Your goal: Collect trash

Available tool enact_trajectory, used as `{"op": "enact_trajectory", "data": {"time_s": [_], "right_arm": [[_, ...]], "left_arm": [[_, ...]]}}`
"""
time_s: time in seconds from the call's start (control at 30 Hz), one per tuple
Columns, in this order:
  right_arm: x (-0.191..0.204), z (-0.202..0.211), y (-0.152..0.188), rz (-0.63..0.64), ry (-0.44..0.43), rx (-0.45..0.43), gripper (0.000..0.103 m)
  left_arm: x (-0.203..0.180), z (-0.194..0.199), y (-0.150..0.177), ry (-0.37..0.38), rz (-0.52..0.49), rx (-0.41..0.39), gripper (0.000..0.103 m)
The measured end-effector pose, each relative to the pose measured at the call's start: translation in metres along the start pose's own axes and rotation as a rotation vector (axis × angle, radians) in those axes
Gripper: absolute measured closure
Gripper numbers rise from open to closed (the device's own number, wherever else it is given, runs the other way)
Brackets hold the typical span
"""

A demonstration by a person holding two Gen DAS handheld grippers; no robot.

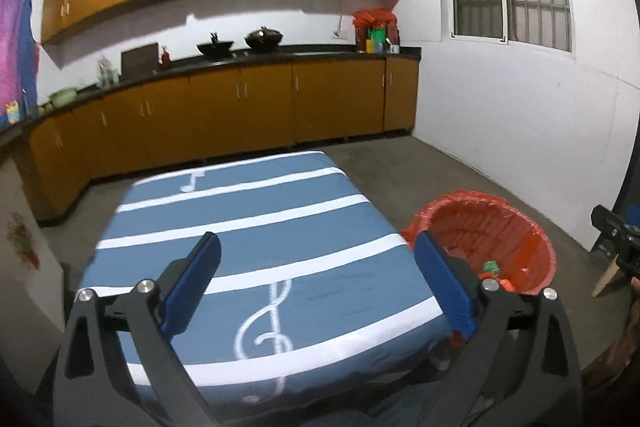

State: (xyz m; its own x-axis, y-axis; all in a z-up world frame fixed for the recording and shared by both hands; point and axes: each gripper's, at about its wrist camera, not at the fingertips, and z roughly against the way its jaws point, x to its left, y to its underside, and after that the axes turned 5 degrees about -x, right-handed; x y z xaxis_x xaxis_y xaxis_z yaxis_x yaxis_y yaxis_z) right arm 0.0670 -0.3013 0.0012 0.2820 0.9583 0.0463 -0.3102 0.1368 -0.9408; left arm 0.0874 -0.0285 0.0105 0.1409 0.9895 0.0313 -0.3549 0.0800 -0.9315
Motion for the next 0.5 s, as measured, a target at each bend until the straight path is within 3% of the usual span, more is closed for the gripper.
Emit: {"op": "enact_trajectory", "data": {"time_s": [0.5], "right_arm": [[0.040, 0.038, 0.016, 0.078, -0.046, -0.032, 0.002]], "left_arm": [[0.017, 0.049, 0.024, -0.112, -0.012, -0.019, 0.004]]}}
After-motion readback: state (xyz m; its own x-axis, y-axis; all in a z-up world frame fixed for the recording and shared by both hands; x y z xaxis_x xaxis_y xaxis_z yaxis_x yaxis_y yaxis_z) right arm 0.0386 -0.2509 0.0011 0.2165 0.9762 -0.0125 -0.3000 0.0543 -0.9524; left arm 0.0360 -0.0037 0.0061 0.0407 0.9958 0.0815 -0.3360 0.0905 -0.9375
